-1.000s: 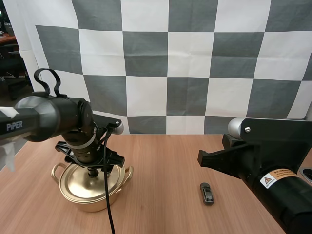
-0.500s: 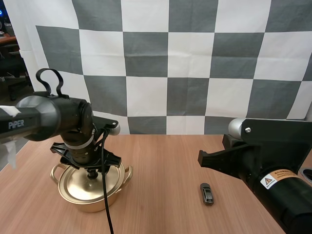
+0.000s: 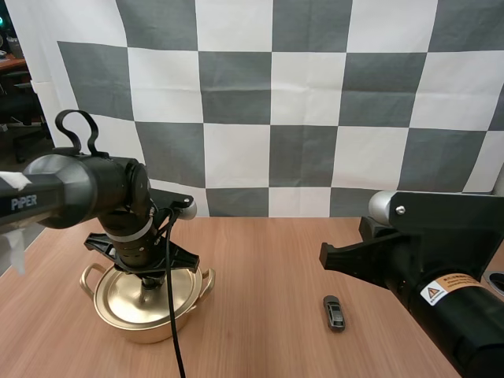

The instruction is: Open the pot, put the car inside, and close it

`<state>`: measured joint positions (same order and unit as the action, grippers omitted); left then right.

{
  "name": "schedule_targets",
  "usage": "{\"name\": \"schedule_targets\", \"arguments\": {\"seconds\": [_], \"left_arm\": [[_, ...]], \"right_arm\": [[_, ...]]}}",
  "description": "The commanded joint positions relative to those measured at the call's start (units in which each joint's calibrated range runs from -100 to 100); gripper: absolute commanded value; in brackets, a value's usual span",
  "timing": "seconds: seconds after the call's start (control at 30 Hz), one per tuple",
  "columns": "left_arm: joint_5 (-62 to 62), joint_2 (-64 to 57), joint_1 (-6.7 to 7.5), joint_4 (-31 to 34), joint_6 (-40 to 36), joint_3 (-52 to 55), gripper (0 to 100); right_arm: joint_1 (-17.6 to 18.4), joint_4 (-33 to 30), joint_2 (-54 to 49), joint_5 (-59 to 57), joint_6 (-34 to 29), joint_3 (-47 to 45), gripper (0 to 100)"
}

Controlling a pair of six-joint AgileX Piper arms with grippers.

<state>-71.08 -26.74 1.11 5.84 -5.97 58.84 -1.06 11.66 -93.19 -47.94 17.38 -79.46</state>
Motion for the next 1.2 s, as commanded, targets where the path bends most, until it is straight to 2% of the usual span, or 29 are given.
{"name": "schedule_targets", "arguments": {"seconds": [0.0, 0.17, 0.4, 0.63, 0.87, 1.0, 1.17], "left_arm": [[0.5, 0.0, 0.01, 0.1, -0.1, 0.0, 0], [2.9, -0.1, 0.01, 0.2, -0.1, -0.8, 0], [1.8, -3.0, 0.01, 0.2, -0.1, -7.5, 0], [-7.7, -8.4, 0.01, -1.6, -0.1, -16.0, 0], [-21.6, -19.6, 0.01, -5.8, 0.1, -23.9, 0], [-28.7, -28.1, 0.01, -5.8, 0.1, -25.4, 0], [-28.9, -37.9, 0.01, -5.8, 0.3, -25.4, 0]], "right_arm": [[0.0, 0.1, 0.0, 0.1, 0.0, 0.0, 0], [0.0, 0.1, 0.0, 0.1, 0.0, 0.0, 0], [0.0, 0.7, 0.0, 0.1, -0.1, 0.0, 0], [0.0, 0.7, 0.0, 0.5, -0.2, 0.0, 0], [0.0, -0.1, 0.0, 0.4, -0.2, 0.0, 0], [0.0, -6.2, 0.0, 0.2, -0.2, 0.0, 0], [0.0, -5.4, 2.9, -5.9, 2.9, 4.2, 0]]}}
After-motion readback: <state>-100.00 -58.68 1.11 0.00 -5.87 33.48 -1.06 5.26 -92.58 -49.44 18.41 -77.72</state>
